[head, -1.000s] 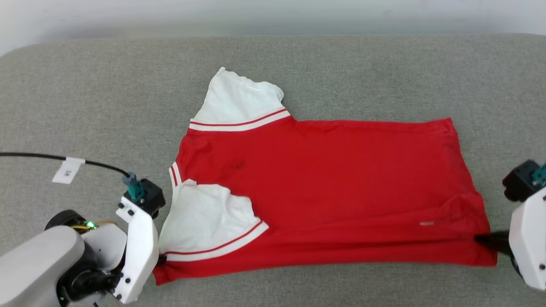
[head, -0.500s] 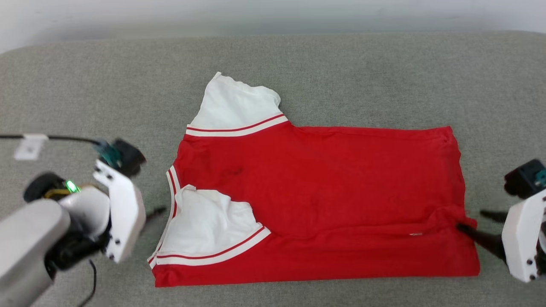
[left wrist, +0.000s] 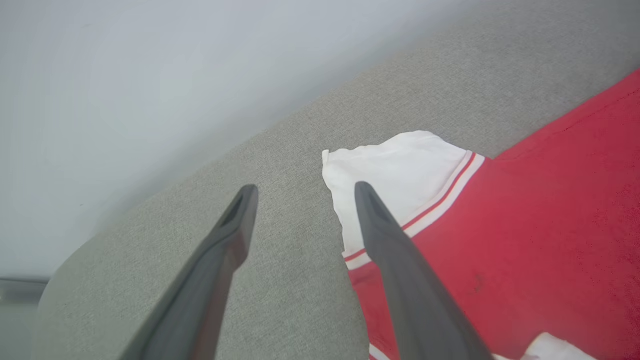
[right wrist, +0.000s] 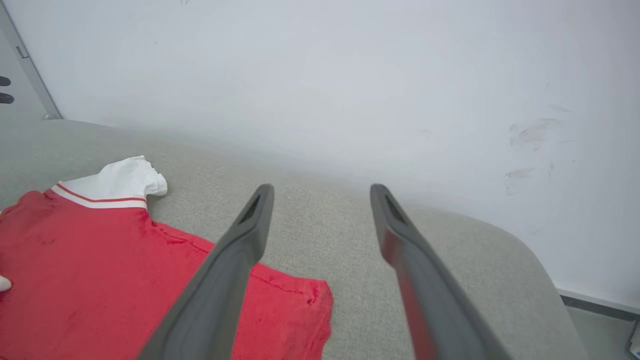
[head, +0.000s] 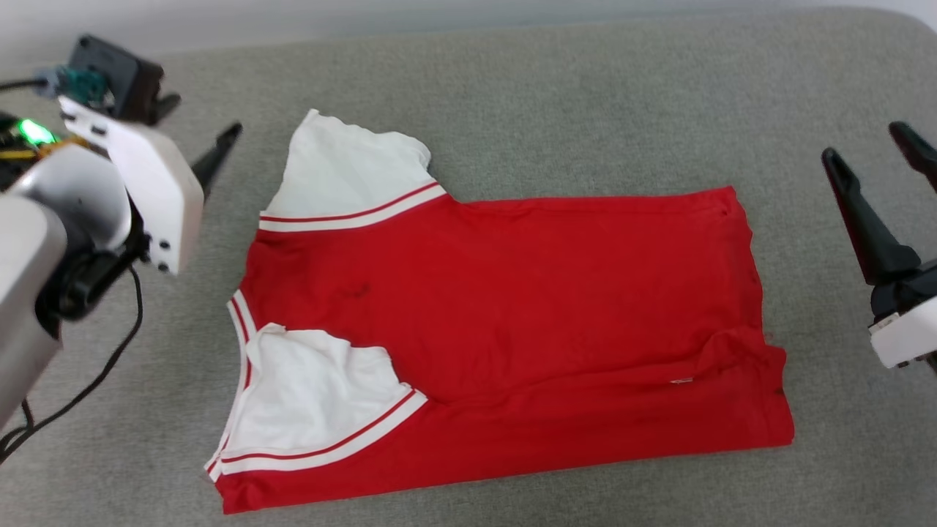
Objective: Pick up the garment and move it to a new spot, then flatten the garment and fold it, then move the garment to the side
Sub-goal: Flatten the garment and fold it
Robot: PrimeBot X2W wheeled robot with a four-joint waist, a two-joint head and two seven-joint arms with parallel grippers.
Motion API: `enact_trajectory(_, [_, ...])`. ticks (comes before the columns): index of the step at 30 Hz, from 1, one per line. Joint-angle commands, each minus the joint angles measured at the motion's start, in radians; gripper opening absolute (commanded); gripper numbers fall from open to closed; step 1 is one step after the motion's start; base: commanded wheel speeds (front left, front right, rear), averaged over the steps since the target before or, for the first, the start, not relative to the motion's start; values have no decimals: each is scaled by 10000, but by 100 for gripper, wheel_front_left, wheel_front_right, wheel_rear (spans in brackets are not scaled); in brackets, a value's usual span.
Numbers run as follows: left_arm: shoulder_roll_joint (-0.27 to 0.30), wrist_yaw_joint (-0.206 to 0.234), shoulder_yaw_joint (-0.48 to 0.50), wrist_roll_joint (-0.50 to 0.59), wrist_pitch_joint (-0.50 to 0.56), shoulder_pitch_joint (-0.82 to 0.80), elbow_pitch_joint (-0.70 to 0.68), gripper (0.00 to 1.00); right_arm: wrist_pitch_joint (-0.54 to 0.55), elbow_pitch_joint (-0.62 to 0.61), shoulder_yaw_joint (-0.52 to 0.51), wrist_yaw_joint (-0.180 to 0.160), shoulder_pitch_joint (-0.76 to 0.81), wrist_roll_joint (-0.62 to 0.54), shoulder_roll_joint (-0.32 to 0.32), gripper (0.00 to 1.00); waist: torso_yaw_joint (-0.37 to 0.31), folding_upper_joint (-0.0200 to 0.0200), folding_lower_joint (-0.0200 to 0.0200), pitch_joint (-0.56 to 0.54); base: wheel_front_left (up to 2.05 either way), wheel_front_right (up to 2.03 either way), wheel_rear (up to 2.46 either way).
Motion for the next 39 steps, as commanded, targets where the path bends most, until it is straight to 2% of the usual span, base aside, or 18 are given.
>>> enact_trajectory(1, [-98, 71, 95, 88, -81, -299, 160, 100, -328, -186, -309, -10, 334, -275, 463, 100, -219, 0, 0, 310, 0, 0, 0])
enact_trajectory(8, [-513, 40, 375, 256, 27, -1556, 1073, 100, -1789, -1680, -1376, -8, 1667, -2072, 2457, 100, -557, 0, 0, 1116, 0, 0, 0])
enact_trajectory(11, [-714, -156, 367, 81, 625, -2131, 1521, 100, -2045, -2041, -1470, -10, 1999, -2490, 3015, 100, -698, 0, 0, 1483, 0, 0, 0])
enact_trajectory(14, [-879, -446, 280, -255, 1708, -2788, 1895, 100, -2262, -2191, -1422, -10, 2126, -2686, 3340, 100, -829, 0, 0, 1871, 0, 0, 0])
enact_trajectory(18, [-919, -775, 6, -411, 3332, -3677, 2206, 100, -2359, -2124, -1258, -10, 1877, -2790, 3444, 100, -1034, 0, 0, 2459, 0, 0, 0])
enact_trajectory(24, [-797, -1043, -303, -960, 5886, -4677, 2349, 100, -2486, -1902, -904, -10, 1251, -2734, 3322, 100, -1353, 0, 0, 3286, 0, 0, 0])
enact_trajectory(30, [-743, -1048, -539, -1156, 6930, -4773, 2373, 100, -2551, -1564, -519, -10, 790, -2694, 3139, 100, -1528, 0, 0, 3796, 0, 0, 0])
enact_trajectory(33, [-707, -1134, -961, -1089, 7521, -4541, 2375, 100, -2515, -1383, -375, -10, 655, -2668, 3041, 100, -1544, 0, 0, 3905, 0, 0, 0])
enact_trajectory(36, [-646, -1159, -1132, -1097, 7699, -4354, 2374, 100, -2489, -1224, -291, -10, 464, -2652, 2952, 100, -1567, 0, 0, 3927, 0, 0, 0])
enact_trajectory(37, [-649, -1170, -1141, -1123, 7669, -4304, 2369, 7, -2492, -1174, -310, -10, 432, -2639, 2915, 100, -1561, 0, 0, 3896, 0, 0, 0])
enact_trajectory(38, [-650, -1188, -1128, -1149, 7609, -4268, 2361, 0, -2476, -1124, -364, -10, 407, -2639, 2875, 100, -1542, 0, 0, 3846, 0, 0, 0])
enact_trajectory(39, [-630, -1191, -1108, -1142, 7538, -4263, 2341, 0, -2492, -1120, -469, -10, 312, -2661, 2851, 100, -1521, 0, 0, 3777, 0, 0, 0])
